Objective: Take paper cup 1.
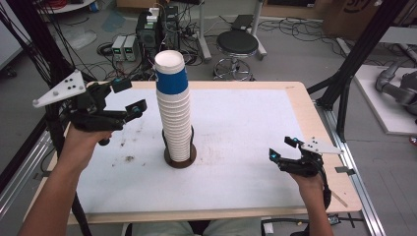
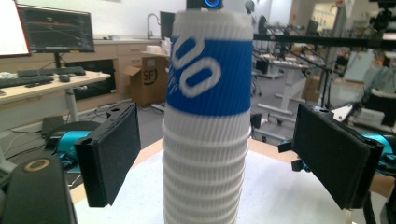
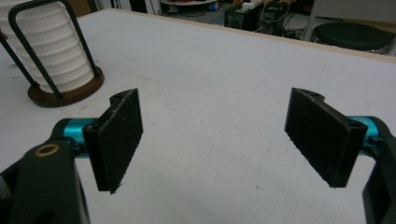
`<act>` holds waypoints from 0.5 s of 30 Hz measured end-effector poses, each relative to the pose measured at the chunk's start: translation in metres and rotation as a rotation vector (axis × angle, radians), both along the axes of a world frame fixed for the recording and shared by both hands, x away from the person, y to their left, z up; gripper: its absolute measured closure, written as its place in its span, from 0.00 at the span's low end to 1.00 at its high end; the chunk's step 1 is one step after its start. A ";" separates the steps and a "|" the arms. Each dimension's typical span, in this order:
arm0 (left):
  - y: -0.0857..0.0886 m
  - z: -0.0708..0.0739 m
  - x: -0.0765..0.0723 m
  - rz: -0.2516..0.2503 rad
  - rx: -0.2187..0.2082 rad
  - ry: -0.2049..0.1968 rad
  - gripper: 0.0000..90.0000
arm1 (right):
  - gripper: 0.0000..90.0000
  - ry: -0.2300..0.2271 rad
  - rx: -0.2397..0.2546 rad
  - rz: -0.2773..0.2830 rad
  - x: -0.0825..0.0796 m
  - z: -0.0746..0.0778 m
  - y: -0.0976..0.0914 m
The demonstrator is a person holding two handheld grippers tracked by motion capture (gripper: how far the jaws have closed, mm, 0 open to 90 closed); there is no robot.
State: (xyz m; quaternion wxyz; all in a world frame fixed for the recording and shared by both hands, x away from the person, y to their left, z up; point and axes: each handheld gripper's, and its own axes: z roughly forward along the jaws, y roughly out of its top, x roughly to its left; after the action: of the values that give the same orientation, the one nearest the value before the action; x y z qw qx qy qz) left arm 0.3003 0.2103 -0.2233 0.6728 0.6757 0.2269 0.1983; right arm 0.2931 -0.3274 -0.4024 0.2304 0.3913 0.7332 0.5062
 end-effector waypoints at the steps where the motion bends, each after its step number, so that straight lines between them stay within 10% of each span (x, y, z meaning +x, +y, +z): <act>1: -0.003 0.004 0.003 -0.003 0.011 0.005 0.17 | 0.22 0.003 0.001 -0.001 0.000 0.000 0.000; 15: -0.046 0.055 0.038 -0.024 0.102 0.055 0.17 | 0.22 0.002 -0.003 0.007 0.000 0.000 0.001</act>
State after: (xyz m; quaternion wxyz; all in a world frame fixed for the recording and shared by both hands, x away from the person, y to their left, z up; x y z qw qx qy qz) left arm 0.3385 0.1646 -0.1683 0.6332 0.7171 0.2265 0.1829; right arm 0.2932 -0.3260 -0.4020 0.2285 0.3890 0.7355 0.5055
